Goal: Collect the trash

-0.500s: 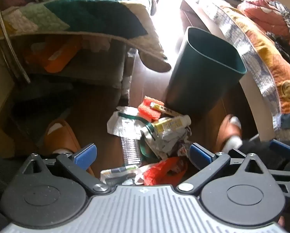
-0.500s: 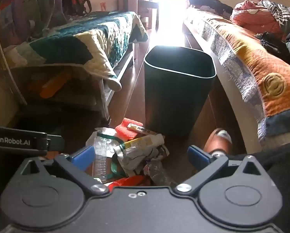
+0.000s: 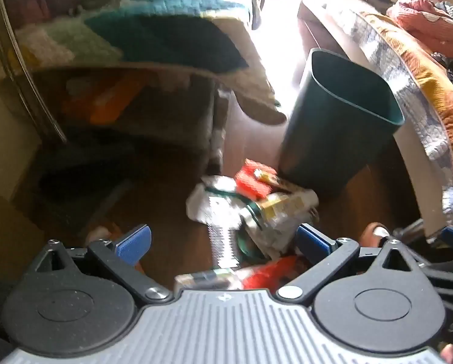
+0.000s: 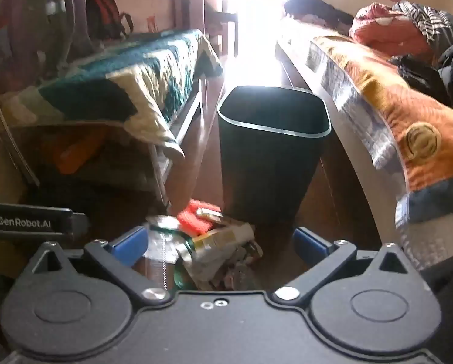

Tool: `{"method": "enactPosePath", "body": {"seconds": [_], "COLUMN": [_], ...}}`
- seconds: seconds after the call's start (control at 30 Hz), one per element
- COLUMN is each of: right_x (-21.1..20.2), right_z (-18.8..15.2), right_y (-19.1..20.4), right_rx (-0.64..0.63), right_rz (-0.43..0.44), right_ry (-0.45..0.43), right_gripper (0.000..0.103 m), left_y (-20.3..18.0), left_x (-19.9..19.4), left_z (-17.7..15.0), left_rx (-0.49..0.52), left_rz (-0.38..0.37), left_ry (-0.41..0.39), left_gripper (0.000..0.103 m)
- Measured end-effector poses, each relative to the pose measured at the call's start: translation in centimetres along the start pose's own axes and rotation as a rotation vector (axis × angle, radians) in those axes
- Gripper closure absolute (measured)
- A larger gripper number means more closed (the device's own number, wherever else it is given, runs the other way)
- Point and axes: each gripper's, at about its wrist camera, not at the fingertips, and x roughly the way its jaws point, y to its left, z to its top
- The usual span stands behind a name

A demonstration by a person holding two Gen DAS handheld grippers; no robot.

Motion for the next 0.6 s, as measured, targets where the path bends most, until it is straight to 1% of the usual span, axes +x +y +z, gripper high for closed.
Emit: {"method": "enactPosePath", "body": {"seconds": [0.07,0.1,0.3,0.6], "right_x": [0.56,0.77,0.58,0.49], "right_z": [-0.68,-0.99,-0.94,-0.93], "right_y": [-0.56,-0.09,-0.88,-0.61], "right_rx": [0.008,0.015,0.073,0.057], "right_rz": [0.017,0.015,0.021,0.021], "right_ry": [0.031,0.034,0.035,0.032], "right_gripper": [0.001,0.001,0.001,0.001], "left_y": [-0.04,-0.07,0.01,0.3], "left_x": [0.09,0.01,-0.51,-0.48], "left_z": [-0.34,-0.45,-0.34,-0.12], "left_rx": [-0.011,-0.011,0.002,0.003], "left_rz": [-0.006,-0.003,-0.014,-0.023], "left_ry": [0.017,0.016,0.0,0.007], "left_gripper": [0.0,0.0,0.0,0.0]}}
